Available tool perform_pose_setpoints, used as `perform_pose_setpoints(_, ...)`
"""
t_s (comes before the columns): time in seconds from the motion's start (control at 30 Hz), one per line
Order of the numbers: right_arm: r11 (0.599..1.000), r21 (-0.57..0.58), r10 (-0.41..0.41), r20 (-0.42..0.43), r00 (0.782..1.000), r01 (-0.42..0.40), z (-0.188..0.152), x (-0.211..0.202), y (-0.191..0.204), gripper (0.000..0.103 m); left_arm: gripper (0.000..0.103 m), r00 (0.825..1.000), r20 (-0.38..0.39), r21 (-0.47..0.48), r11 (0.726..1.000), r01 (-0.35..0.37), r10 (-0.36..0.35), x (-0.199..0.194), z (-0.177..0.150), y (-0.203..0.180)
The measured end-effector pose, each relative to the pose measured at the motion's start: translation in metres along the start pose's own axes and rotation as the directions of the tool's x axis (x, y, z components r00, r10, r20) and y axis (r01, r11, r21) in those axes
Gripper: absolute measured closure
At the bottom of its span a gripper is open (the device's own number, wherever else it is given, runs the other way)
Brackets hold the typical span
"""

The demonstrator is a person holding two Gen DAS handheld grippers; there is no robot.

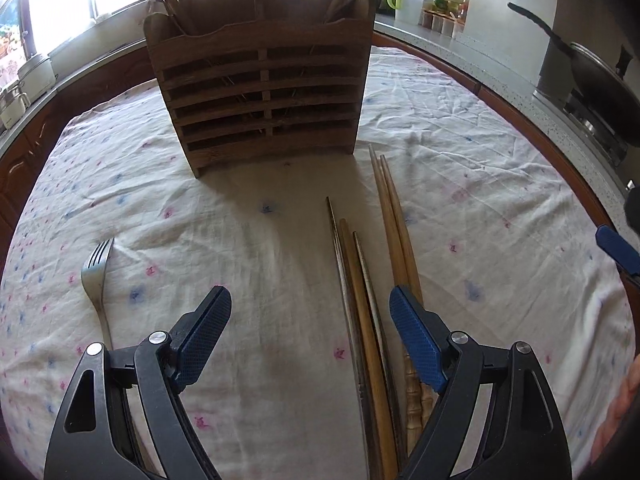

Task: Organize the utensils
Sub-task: 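Lower the left gripper to a metal chopstick while the right gripper reaches a bamboo chopstick, then close the left gripper on the metal chopstick while the right gripper closes on a bamboo chopstick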

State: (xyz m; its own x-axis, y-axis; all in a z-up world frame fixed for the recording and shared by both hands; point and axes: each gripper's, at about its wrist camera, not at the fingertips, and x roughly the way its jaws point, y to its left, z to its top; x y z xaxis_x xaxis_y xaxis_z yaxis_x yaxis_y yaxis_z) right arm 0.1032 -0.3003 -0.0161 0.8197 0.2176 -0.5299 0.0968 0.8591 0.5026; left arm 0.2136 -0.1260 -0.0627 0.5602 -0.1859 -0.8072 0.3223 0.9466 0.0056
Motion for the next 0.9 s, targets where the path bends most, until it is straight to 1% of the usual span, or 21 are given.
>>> perform_pose_setpoints(0.03, 1.000, -0.002, -0.001, -0.003, 1.000, 0.001, 0.001, 0.002, 0.000, 0.003, 0.022, 1.000, -0.013, 0.007, 1.000, -0.012, 0.012, 0.005, -0.001, 0.000)
perform_pose_setpoints(0.07, 1.000, -0.008, -0.003, -0.007, 1.000, 0.003, 0.002, 0.004, 0.002, 0.003, 0.022, 1.000, -0.017, 0.000, 1.000, -0.008, 0.008, 0.007, -0.003, 0.004)
perform_pose_setpoints(0.13, 1.000, -0.026, -0.006, -0.015, 1.000, 0.006, 0.004, 0.010, 0.005, 0.003, 0.022, 1.000, -0.004, -0.012, 1.000, -0.022, 0.022, 0.005, -0.006, 0.013)
perform_pose_setpoints(0.23, 0.997, -0.072, -0.009, -0.045, 0.999, 0.006, 0.004, 0.025, 0.013, 0.004, 0.022, 0.999, -0.013, -0.046, 0.998, -0.031, 0.030, 0.000, -0.012, 0.037)
perform_pose_setpoints(0.3, 0.993, -0.117, -0.014, -0.085, 0.996, 0.004, 0.004, 0.042, 0.023, 0.006, 0.022, 1.000, -0.015, -0.081, 0.996, -0.024, 0.022, -0.004, -0.017, 0.056)
perform_pose_setpoints(0.33, 0.990, -0.139, -0.013, -0.108, 0.994, -0.003, 0.003, 0.051, 0.028, 0.015, 0.022, 1.000, -0.017, -0.104, 0.994, -0.014, 0.013, -0.007, -0.019, 0.065)
perform_pose_setpoints(0.37, 0.988, -0.155, -0.011, -0.131, 0.991, -0.010, 0.002, 0.061, 0.033, 0.029, 0.022, 1.000, -0.020, -0.127, 0.992, 0.000, -0.002, -0.009, -0.021, 0.073)
perform_pose_setpoints(0.4, 0.985, -0.170, -0.013, -0.159, 0.987, -0.014, 0.002, 0.072, 0.039, 0.035, 0.022, 1.000, -0.019, -0.147, 0.989, 0.018, -0.021, -0.012, -0.023, 0.080)
perform_pose_setpoints(0.47, 0.977, -0.212, -0.027, -0.209, 0.978, -0.018, 0.001, 0.094, 0.051, 0.056, 0.022, 0.999, -0.012, -0.187, 0.981, 0.049, -0.052, -0.018, -0.026, 0.091)
perform_pose_setpoints(0.5, 0.973, -0.230, -0.040, -0.219, 0.975, -0.011, 0.001, 0.103, 0.056, 0.061, 0.022, 0.998, -0.008, -0.201, 0.978, 0.057, -0.060, -0.020, -0.028, 0.096)
perform_pose_setpoints(0.57, 0.967, -0.254, -0.051, -0.239, 0.970, -0.011, 0.001, 0.119, 0.066, 0.082, 0.022, 0.998, 0.004, -0.219, 0.974, 0.057, -0.057, -0.026, -0.030, 0.102)
perform_pose_setpoints(0.6, 0.965, -0.263, -0.050, -0.244, 0.968, -0.016, 0.002, 0.125, 0.070, 0.085, 0.022, 0.999, 0.011, -0.225, 0.973, 0.053, -0.052, -0.027, -0.030, 0.104)
perform_pose_setpoints(0.67, 0.959, -0.284, -0.055, -0.253, 0.966, -0.019, 0.004, 0.136, 0.077, 0.086, 0.023, 0.999, 0.013, -0.234, 0.971, 0.051, -0.049, -0.028, -0.028, 0.105)
perform_pose_setpoints(0.77, 0.951, -0.308, -0.096, -0.297, 0.950, 0.000, 0.003, 0.156, 0.079, 0.086, 0.023, 0.998, 0.007, -0.232, 0.971, 0.061, -0.061, -0.023, -0.023, 0.104)
perform_pose_setpoints(0.83, 0.944, -0.329, -0.130, -0.293, 0.947, 0.028, 0.000, 0.159, 0.076, 0.088, 0.023, 0.999, -0.006, -0.211, 0.977, 0.041, -0.043, -0.018, -0.019, 0.100)
perform_pose_setpoints(0.87, 0.945, -0.325, -0.133, -0.308, 0.942, 0.027, -0.002, 0.160, 0.073, 0.089, 0.024, 1.000, -0.009, -0.202, 0.979, 0.028, -0.030, -0.016, -0.019, 0.098)
perform_pose_setpoints(0.9, 0.946, -0.322, -0.126, -0.301, 0.945, 0.024, -0.003, 0.156, 0.071, 0.090, 0.025, 1.000, -0.007, -0.194, 0.981, 0.019, -0.020, -0.013, -0.017, 0.096)
